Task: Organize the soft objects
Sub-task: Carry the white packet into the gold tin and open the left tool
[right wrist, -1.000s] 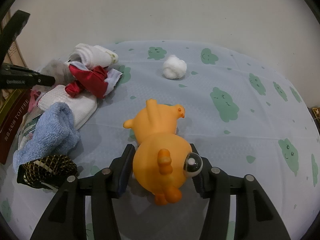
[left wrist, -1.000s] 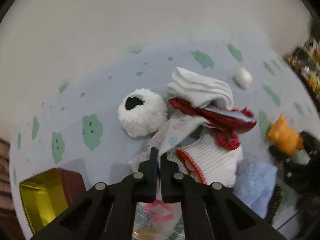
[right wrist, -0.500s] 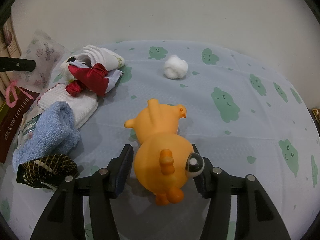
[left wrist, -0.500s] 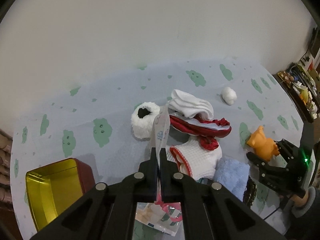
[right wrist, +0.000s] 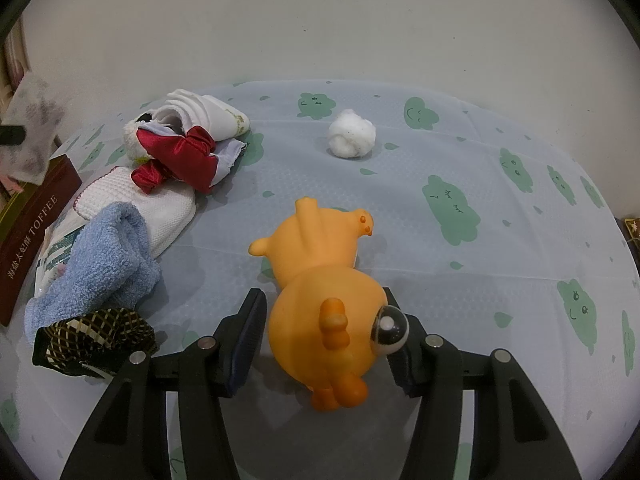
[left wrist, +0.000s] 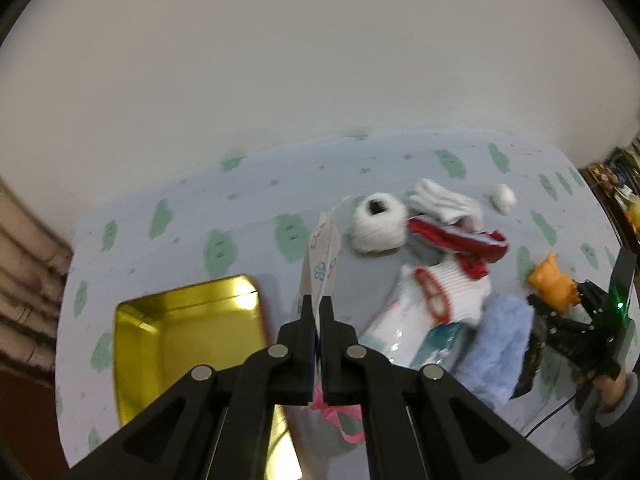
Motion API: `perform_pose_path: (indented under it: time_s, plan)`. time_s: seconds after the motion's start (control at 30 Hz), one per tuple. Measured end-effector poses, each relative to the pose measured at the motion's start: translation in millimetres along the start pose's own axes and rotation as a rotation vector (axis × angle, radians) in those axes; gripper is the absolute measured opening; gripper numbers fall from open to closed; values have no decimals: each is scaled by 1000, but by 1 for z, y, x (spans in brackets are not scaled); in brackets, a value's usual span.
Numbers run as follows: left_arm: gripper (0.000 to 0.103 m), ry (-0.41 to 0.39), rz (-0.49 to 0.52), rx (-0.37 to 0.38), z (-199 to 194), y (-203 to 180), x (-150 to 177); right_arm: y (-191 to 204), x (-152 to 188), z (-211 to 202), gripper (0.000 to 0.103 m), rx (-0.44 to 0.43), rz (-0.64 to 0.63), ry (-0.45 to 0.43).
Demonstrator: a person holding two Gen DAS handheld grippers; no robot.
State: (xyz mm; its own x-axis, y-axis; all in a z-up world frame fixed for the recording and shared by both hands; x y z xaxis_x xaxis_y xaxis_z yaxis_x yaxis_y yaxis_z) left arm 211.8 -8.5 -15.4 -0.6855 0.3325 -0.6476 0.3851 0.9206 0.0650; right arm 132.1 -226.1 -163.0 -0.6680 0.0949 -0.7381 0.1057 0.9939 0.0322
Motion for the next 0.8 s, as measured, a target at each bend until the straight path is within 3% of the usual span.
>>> perform_pose_path:
  time_s: [0.43, 0.8]
  plan:
    - [1, 93, -107, -158, -7, 94, 56, 0, 0, 2, 53, 6, -7, 1]
    - [1, 183, -176, -211, 11, 132, 97, 1, 0, 1, 53, 7, -9, 1]
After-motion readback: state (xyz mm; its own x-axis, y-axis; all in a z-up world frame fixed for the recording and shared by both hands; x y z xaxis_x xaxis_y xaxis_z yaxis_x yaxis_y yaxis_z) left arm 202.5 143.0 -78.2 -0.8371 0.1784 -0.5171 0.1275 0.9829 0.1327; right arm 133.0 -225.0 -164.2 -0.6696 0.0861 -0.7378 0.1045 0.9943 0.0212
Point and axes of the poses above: each gripper's, at about its wrist camera, not at the fingertips, and z roughly the way its jaws point, y to its left, x to its underside, the point moved 4 cm from there along z, roughly the way its jaws point, and after that the axes turned 11 degrees about -y, right-handed, at the moved point
